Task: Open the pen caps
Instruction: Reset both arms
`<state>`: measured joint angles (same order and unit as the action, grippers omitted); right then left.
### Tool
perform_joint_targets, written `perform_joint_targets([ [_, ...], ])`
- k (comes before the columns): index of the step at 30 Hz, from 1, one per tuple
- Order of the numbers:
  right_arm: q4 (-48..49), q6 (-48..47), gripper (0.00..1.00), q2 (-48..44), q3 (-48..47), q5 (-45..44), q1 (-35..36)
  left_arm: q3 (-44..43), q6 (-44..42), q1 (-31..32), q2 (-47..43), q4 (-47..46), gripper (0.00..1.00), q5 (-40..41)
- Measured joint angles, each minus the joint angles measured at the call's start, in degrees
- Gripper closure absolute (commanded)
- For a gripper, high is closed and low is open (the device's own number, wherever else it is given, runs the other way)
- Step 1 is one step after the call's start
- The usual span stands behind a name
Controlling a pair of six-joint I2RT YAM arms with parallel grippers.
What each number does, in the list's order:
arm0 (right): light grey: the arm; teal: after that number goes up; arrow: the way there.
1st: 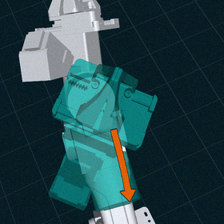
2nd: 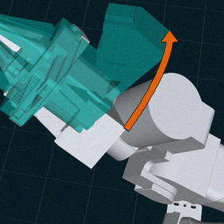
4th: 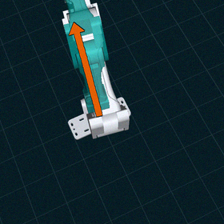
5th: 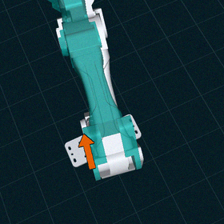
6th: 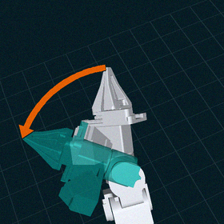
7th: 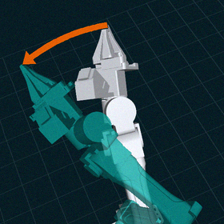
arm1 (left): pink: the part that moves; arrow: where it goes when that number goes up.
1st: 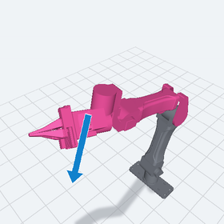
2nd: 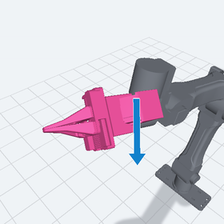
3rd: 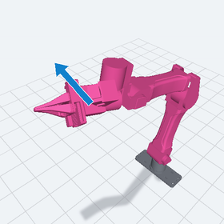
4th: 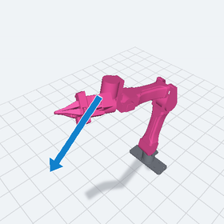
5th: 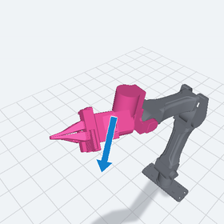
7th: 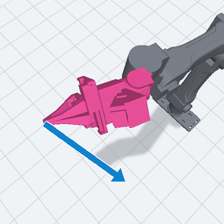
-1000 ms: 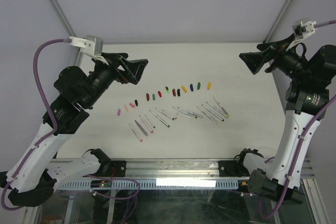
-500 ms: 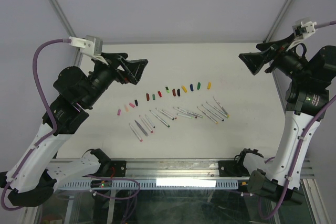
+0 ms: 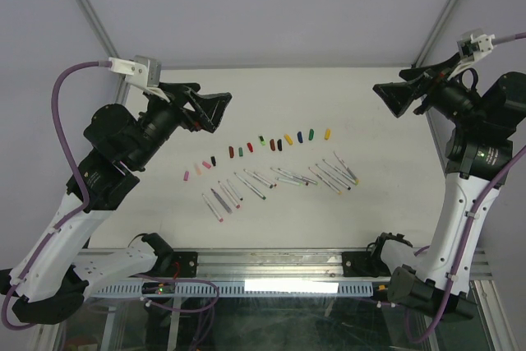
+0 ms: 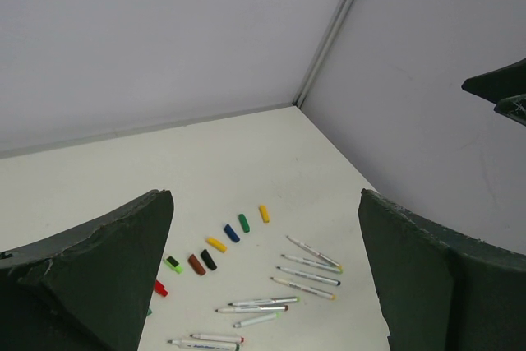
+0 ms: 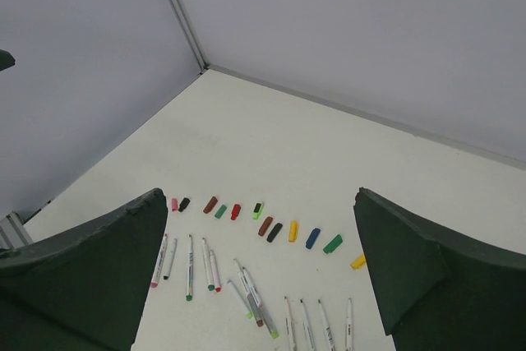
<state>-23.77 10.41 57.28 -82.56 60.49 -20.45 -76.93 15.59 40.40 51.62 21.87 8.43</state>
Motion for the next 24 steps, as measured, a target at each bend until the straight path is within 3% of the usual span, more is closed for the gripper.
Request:
perform_joint_targets([
  [24, 0.8, 0.7, 0.01, 0.0, 0.0, 0.0, 0.0, 0.7, -0.2, 0.0, -0.4, -0.7, 0.01, 0.0],
])
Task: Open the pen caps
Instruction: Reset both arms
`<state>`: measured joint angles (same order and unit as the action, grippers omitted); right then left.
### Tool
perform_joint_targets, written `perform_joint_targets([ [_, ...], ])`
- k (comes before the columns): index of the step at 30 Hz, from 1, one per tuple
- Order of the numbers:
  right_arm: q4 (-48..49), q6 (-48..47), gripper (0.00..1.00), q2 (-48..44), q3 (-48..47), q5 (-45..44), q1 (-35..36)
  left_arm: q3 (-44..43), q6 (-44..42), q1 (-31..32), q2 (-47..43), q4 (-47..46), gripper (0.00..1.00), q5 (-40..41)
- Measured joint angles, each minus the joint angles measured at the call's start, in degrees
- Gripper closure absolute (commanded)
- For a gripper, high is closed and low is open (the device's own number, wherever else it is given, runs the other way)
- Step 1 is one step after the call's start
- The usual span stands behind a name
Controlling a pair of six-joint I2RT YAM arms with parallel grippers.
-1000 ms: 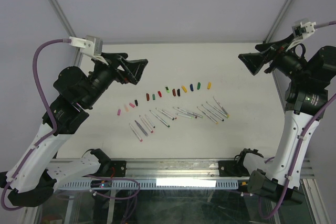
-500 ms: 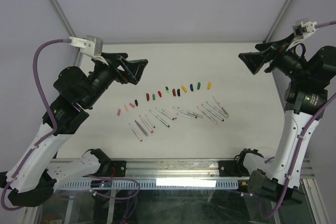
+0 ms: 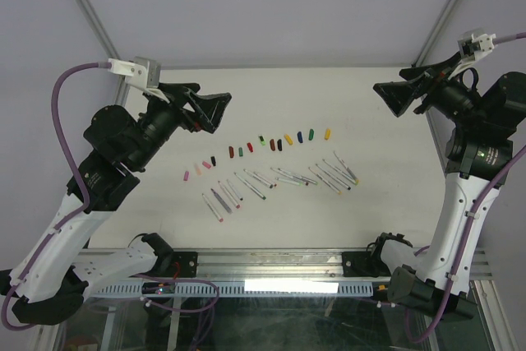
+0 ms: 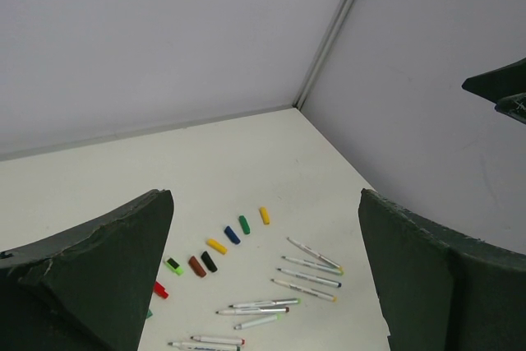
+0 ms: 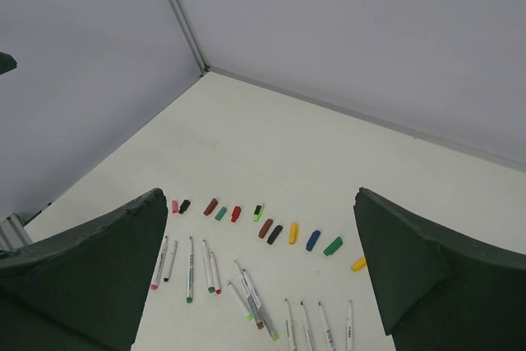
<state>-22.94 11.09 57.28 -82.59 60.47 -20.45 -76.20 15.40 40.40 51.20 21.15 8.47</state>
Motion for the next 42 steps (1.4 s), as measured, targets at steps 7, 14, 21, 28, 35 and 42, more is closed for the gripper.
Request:
perform_joint_targets([
  [7, 0.0, 0.0, 0.01, 0.0, 0.0, 0.0, 0.0, 0.1, 0.0, 0.0, 0.0, -0.2, 0.01, 0.0],
  [14, 0.0, 0.0, 0.01, 0.0, 0.0, 0.0, 0.0, 0.1, -0.2, 0.0, 0.0, -0.2, 0.01, 0.0],
  [21, 0.0, 0.0, 0.01, 0.0, 0.0, 0.0, 0.0, 0.2, -0.5, 0.0, 0.0, -0.2, 0.01, 0.0],
  [28, 0.0, 0.0, 0.01, 0.0, 0.0, 0.0, 0.0, 0.5, -0.7, 0.0, 0.0, -0.4, 0.01, 0.0],
  [35, 0.5, 0.0, 0.01, -0.2, 0.9, 0.1, 0.0, 2.9, -0.6, 0.0, -0.4, -1.3, 0.01, 0.0],
  [42, 0.1, -0.2, 0.01, -1.1, 5.1, 0.3, 0.0, 8.2, 0.1, 0.0, -2.5, -2.6, 0.01, -0.1],
])
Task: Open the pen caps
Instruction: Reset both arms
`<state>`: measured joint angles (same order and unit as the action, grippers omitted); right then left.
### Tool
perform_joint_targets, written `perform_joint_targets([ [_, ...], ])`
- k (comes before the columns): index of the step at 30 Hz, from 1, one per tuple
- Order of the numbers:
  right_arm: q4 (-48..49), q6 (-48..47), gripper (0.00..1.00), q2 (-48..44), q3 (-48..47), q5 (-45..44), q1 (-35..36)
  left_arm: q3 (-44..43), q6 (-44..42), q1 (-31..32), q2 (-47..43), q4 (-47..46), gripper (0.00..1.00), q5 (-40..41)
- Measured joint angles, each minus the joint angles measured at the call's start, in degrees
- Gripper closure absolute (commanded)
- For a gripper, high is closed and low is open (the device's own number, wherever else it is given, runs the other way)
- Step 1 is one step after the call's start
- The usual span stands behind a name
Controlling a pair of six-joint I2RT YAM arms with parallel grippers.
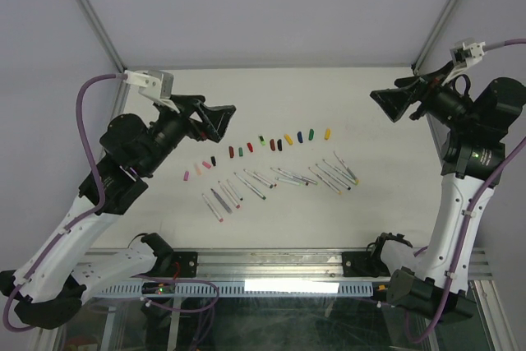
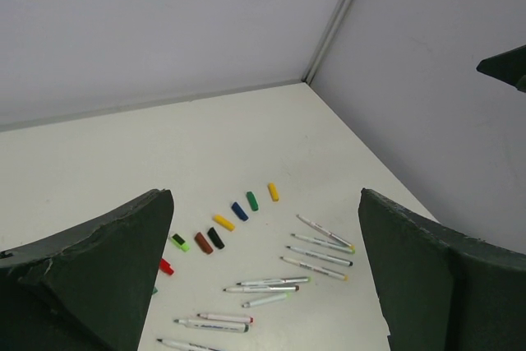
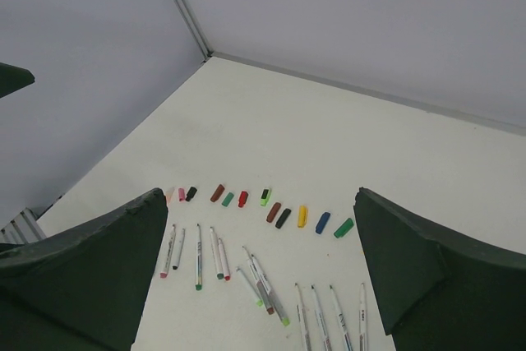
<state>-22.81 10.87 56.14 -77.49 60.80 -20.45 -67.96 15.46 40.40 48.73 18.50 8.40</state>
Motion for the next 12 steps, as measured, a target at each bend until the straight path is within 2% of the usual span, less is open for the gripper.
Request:
perform_joint_targets([
  [12, -2.3, -0.5, 0.01, -0.5, -3.2, -3.8, 0.0, -0.7, 0.0, 0.0, 0.4, -1.0, 0.01, 0.0],
])
